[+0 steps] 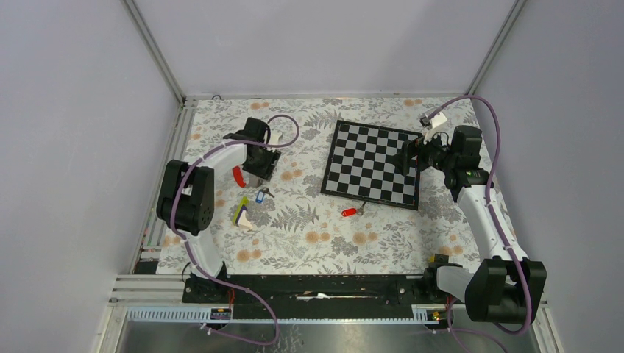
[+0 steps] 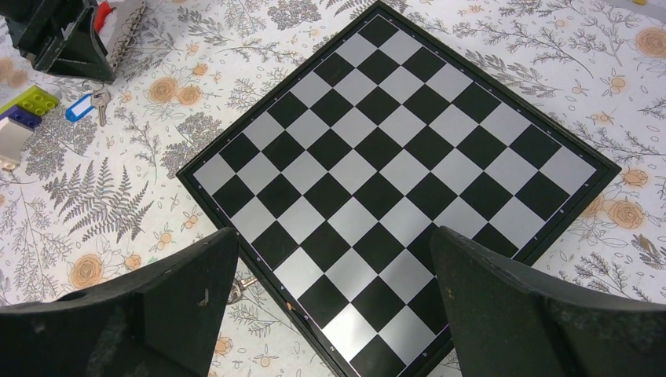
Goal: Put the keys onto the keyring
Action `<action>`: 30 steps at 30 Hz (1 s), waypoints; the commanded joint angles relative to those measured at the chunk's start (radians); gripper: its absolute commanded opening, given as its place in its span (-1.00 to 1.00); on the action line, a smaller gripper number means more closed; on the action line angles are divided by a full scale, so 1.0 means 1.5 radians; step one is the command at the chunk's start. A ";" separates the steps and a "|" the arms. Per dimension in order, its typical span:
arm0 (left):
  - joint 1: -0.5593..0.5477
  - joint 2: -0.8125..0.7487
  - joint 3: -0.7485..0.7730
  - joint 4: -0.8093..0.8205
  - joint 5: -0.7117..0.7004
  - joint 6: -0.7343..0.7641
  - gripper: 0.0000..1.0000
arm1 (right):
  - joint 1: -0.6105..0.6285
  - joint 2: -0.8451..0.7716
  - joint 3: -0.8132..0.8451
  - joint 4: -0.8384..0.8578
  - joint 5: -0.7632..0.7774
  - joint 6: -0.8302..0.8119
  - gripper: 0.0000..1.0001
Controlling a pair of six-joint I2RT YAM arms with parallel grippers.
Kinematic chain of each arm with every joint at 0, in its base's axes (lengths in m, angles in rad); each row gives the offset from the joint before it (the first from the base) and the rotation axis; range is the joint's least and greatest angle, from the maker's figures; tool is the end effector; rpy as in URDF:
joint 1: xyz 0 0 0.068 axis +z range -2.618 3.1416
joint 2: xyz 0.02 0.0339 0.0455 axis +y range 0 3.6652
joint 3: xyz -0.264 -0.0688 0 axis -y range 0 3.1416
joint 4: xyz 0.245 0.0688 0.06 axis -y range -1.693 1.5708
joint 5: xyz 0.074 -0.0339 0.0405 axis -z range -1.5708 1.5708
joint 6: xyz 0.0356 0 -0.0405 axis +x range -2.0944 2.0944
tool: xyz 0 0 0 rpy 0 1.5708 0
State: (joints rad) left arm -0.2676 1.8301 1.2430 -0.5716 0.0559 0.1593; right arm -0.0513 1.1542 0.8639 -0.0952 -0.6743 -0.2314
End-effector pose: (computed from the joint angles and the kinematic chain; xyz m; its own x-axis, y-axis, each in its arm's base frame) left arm 0.3551 -0.0994 0.1825 -0.8272 0.3910 -0.4036 0.4221 0.9064 0.0130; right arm 0.2602 0.0089 0.3040 -0.2422 -0.1670 -0.9558 -0.6095 0.7926 0.0160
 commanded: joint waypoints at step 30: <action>-0.031 -0.050 -0.022 0.001 -0.024 -0.002 -0.82 | 0.001 -0.025 -0.011 0.025 -0.021 -0.012 0.99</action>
State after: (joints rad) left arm -0.3134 1.8275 1.2015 -0.5568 -0.0517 0.1390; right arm -0.0513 1.1427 0.8520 -0.0929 -0.6758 -0.2325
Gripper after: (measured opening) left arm 0.235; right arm 0.993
